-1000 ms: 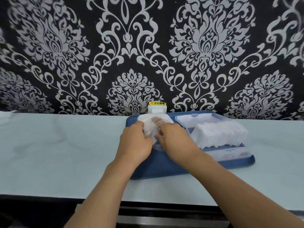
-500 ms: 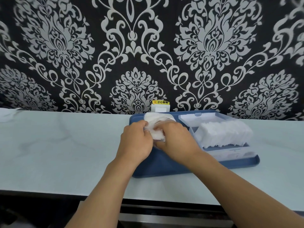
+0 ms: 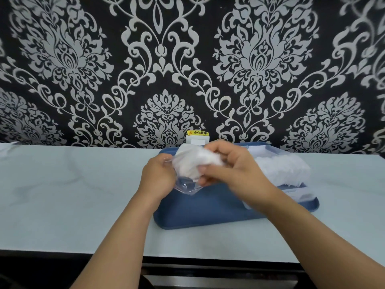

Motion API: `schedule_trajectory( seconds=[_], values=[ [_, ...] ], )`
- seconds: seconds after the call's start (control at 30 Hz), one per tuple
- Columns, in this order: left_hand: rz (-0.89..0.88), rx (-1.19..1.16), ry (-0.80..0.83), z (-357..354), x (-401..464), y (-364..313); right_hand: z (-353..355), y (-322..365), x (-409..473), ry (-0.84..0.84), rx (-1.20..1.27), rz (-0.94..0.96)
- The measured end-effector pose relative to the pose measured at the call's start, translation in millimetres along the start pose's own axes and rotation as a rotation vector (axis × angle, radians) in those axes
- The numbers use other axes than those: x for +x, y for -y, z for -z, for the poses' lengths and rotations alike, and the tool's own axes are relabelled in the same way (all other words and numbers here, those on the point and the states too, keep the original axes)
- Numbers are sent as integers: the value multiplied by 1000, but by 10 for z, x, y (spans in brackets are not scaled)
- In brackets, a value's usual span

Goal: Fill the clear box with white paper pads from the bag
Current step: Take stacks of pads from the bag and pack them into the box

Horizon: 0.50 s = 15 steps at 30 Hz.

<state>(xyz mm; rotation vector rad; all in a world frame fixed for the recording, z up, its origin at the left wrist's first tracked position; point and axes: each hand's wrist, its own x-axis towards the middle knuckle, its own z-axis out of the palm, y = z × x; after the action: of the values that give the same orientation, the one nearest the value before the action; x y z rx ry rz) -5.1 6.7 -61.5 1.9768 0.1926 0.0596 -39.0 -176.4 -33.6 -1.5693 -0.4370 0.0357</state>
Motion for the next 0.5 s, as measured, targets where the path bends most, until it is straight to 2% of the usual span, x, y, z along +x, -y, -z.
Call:
schedule_trajectory(
  seconds=[0.1, 0.17, 0.2, 0.27, 0.33, 0.4, 0.5],
  values=[
    [34, -66, 9, 5, -85, -126, 287, 99, -31, -95, 189, -73],
    [-117, -92, -104, 9, -220, -259, 449, 72, -32, -127, 209, -144],
    [-226, -181, -155, 9, -304, -342, 490, 61, -32, -129, 232, -172],
    [-348, -452, -125, -80, -432, -492, 525, 71, -45, -126, 317, -201],
    [-267, -705, 25, -246, -528, -607, 518, 101, -66, -93, 400, -178],
    [-53, -924, 221, -403, -585, -704, 517, 107, -83, -58, 439, -130],
    [217, -1036, 517, -497, -606, -790, 582, 122, -114, -51, 358, -91]
  ],
)
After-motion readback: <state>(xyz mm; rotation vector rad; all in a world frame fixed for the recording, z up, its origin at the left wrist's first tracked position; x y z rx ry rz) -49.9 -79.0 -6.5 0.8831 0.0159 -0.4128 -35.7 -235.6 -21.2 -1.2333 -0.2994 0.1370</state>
